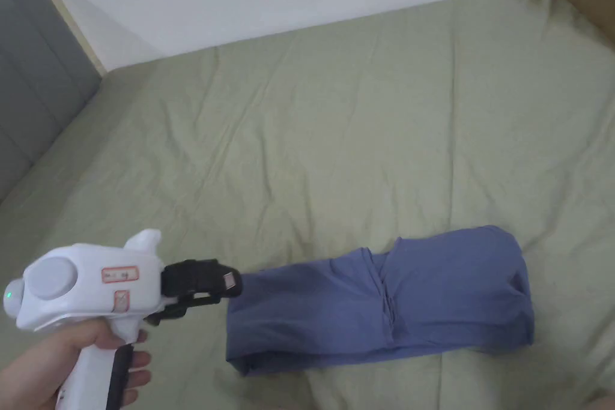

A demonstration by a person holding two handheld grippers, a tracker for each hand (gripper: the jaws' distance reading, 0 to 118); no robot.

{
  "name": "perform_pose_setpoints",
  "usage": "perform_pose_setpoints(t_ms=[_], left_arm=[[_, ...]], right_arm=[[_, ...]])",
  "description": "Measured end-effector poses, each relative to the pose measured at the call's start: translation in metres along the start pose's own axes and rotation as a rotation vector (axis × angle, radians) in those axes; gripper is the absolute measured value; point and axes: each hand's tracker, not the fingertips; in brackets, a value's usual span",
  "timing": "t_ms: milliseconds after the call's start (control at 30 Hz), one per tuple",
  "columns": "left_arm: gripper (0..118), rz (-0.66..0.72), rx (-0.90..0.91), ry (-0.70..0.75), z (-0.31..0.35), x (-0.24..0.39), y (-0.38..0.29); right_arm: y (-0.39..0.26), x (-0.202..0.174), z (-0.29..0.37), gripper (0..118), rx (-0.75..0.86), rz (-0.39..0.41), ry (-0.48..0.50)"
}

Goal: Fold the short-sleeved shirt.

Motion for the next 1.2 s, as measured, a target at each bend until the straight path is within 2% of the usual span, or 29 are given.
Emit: perform_pose_setpoints(t_ms=[67, 133, 200, 267, 367, 433, 467, 533, 567, 600, 667, 767, 933, 1033, 1200], left_arm=[[114, 0.22, -0.015, -0.03, -0.018, -0.031, -0.007], [112, 0.331, -0.034, -0.132, -0.028, -0.036, -0.02], [114, 0.28, -0.02, -0.128, -0.041, -0.021, -0.025], [115, 0.102, -0.024, -0.111, -0.047, -0.006, -0.02], [113, -0.022, -0.11, -0.132, -0.055, 0.027, -0.024], [101, -0.123, -0.143, -0.086, -0.059, 0.055, -0.032], [92, -0.162, -0.15, 0.003, -0.061, 0.063, -0.034], [64, -0.182, -0.148, 0.054, -0.066, 0.051, -0.024], [44, -0.169, -0.14, 0.035, -0.061, 0.047, -0.022], [14, -0.15, -0.129, 0.005, -0.055, 0.04, -0.019], [14, -0.033, -0.125, -0.13, -0.046, 0.025, -0.015], [14, -0.102, -0.118, -0.093, -0.04, 0.021, -0.021], [14, -0.042, -0.085, -0.127, -0.014, -0.003, -0.016], [14, -0.067, -0.083, 0.021, 0.004, -0.026, -0.014], [14, 0.009, -0.081, 0.191, 0.049, -0.066, -0.003]], right_arm=[[0.0, -0.004, -0.003, 0, -0.01, 0.003, 0.01], [0.001, -0.007, -0.006, 0, -0.029, 0.012, 0.009], [0.001, -0.011, -0.01, 0, -0.047, 0.032, -0.012], [0.003, -0.015, -0.012, 0, -0.06, 0.053, -0.035], [0.005, -0.018, -0.013, 0, -0.059, 0.048, -0.03], [0.007, -0.022, -0.016, 0, -0.057, 0.039, -0.029], [0.008, -0.025, -0.017, 0, -0.056, 0.038, -0.029], [0.009, -0.032, -0.019, 0, -0.057, 0.043, -0.027], [0.008, -0.033, -0.019, 0, -0.058, 0.047, -0.023], [0.008, -0.036, -0.019, 0, -0.058, 0.053, -0.017], [0.009, -0.042, -0.018, 0, -0.061, 0.066, -0.005], [0.01, -0.049, -0.017, 0, -0.069, 0.088, -0.009], [0.016, -0.052, -0.009, 0, -0.053, 0.094, -0.012], [0.017, -0.051, -0.005, 0, -0.037, 0.097, -0.018], [0.014, -0.046, -0.002, 0, -0.025, 0.086, -0.009]])
